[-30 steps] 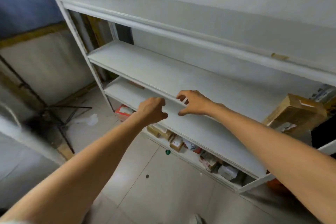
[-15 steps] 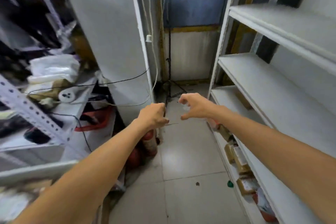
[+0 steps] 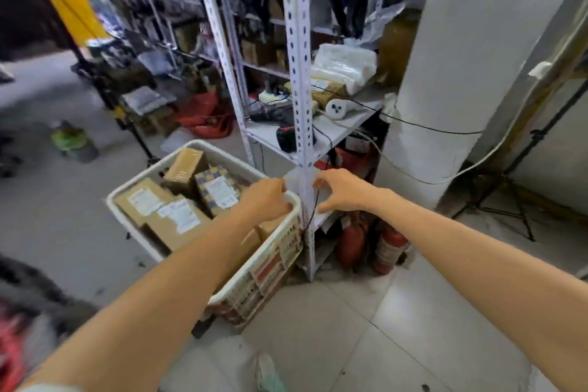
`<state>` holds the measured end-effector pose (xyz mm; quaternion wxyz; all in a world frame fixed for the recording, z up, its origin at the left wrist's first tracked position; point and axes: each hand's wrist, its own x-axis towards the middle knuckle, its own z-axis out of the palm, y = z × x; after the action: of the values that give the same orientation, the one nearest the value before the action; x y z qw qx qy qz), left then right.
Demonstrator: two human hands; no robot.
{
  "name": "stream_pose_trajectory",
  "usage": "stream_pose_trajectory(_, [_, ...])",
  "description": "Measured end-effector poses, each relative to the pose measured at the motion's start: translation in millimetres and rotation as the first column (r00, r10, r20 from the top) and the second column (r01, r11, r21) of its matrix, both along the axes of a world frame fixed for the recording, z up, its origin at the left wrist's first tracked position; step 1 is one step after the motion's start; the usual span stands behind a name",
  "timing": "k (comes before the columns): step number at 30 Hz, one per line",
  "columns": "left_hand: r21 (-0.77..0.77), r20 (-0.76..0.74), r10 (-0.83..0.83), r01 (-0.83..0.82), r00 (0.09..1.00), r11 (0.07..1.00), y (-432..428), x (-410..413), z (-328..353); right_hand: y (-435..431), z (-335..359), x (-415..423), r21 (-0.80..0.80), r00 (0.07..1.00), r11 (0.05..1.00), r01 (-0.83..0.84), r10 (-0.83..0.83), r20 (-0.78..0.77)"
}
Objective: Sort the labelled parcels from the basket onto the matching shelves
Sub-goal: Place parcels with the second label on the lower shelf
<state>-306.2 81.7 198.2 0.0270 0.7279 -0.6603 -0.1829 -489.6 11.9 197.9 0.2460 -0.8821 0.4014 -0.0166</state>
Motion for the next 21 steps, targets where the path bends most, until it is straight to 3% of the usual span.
stream_pose_trajectory(10, [0.04, -0.024, 0.331, -0.33, 0.943, 0.943, 14, 134, -17, -32, -17, 155, 0.08, 0.969, 0.968, -0.24, 0.243, -0.041])
stream_pose_trajectory(21, [0.11, -0.038, 0.49, -0.484, 0.871, 0.868, 11, 247, -56, -65, -61, 288, 0.141, 0.925, 0.925, -0.353, 0.368, -0.097])
